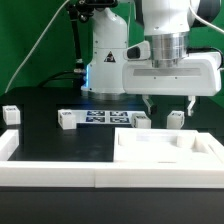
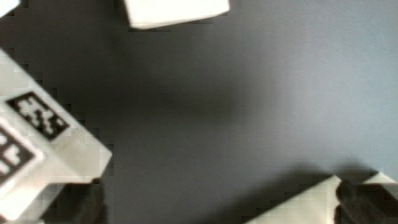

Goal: Assemble one leg

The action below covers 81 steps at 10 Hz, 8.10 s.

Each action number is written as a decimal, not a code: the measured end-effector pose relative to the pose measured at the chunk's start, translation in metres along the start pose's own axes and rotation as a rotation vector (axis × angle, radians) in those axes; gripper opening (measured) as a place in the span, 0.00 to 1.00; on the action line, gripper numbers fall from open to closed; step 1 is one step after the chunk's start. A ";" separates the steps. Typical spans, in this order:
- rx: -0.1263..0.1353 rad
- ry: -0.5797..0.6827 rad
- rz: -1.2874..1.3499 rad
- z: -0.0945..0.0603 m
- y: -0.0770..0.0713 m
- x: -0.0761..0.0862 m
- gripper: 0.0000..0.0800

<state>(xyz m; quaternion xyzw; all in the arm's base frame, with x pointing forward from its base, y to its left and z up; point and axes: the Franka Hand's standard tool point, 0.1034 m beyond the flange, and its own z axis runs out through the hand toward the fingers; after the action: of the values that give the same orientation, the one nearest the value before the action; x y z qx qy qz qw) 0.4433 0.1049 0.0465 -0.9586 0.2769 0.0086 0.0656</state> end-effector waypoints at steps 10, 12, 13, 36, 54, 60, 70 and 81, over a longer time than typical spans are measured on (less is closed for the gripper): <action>-0.113 -0.721 -0.050 0.010 0.019 -0.039 0.81; -0.134 -0.844 -0.046 0.016 0.020 -0.048 0.81; -0.149 -0.920 -0.046 0.019 0.021 -0.054 0.81; -0.148 -0.922 -0.101 -0.014 -0.006 -0.037 0.36; 0.007 0.176 -0.621 -0.070 -0.024 0.043 0.37; 0.013 0.181 -0.646 -0.069 -0.034 0.053 0.37; 0.080 0.382 -0.706 -0.064 -0.078 0.102 0.37; 0.074 0.381 -0.790 -0.047 -0.099 0.136 0.37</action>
Offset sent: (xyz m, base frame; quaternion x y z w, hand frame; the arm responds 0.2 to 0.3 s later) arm -0.0128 0.0132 -0.0010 -0.0085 -0.1509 0.0166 0.9884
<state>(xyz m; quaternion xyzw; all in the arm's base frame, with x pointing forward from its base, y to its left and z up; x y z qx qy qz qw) 0.6103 0.1091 0.0976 -0.9724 -0.1034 -0.2042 0.0459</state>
